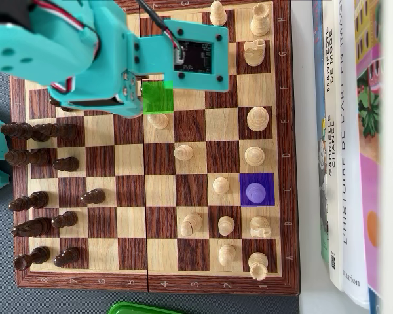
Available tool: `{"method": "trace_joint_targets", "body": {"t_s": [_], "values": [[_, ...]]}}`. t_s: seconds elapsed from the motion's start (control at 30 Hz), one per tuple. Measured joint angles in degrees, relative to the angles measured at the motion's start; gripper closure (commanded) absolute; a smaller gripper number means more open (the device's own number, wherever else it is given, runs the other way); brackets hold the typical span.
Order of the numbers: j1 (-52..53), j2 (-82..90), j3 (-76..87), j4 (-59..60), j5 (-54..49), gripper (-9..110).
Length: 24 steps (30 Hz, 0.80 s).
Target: Play chess
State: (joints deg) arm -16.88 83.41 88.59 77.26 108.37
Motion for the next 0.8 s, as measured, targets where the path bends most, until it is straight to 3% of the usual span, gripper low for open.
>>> {"method": "trace_joint_targets", "body": {"t_s": [0.8], "values": [[0.00,-3.16,-0.18,-0.09,0.00,87]]}}
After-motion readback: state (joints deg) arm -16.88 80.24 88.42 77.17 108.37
